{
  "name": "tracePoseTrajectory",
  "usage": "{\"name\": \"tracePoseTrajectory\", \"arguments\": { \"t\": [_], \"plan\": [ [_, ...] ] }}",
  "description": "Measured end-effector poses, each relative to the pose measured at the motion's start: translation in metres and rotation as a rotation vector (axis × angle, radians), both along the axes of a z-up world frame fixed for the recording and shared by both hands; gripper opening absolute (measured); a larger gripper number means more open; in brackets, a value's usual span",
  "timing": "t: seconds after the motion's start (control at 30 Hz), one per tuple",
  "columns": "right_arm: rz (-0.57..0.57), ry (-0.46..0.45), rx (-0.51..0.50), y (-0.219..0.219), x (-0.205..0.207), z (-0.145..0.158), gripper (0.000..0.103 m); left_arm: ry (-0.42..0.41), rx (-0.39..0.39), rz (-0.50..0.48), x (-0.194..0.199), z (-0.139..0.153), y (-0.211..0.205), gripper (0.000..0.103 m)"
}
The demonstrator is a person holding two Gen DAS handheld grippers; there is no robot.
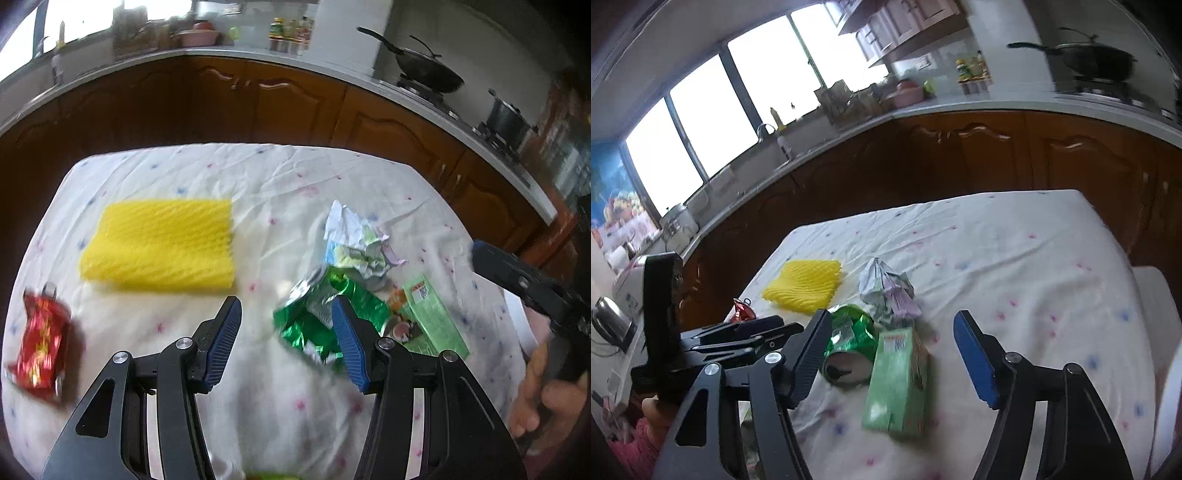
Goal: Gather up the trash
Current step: 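Grasp the green crushed can with the left tool while the right tool grasps the silver wrapper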
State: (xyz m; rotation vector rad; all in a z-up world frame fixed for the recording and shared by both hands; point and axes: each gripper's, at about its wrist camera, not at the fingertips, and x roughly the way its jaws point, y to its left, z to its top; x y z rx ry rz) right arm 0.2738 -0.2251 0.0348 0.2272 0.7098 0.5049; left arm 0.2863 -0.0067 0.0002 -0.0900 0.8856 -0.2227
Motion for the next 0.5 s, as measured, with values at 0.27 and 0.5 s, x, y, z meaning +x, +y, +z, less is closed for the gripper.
{"name": "tracePoseTrajectory", "arguments": {
  "t": [0.27,0.5],
  "plan": [
    [0.097,0.100,-0.022,0.024,0.058,-0.020,0.064,0.022,0.067,-0.127,0.022,-0.014,-0.018,0.047],
    [0.144,0.209,-0.038,0.038,0.080,-0.051,0.023,0.040,0.064,-0.166,0.028,-0.022,-0.022,0.013]
  ]
}}
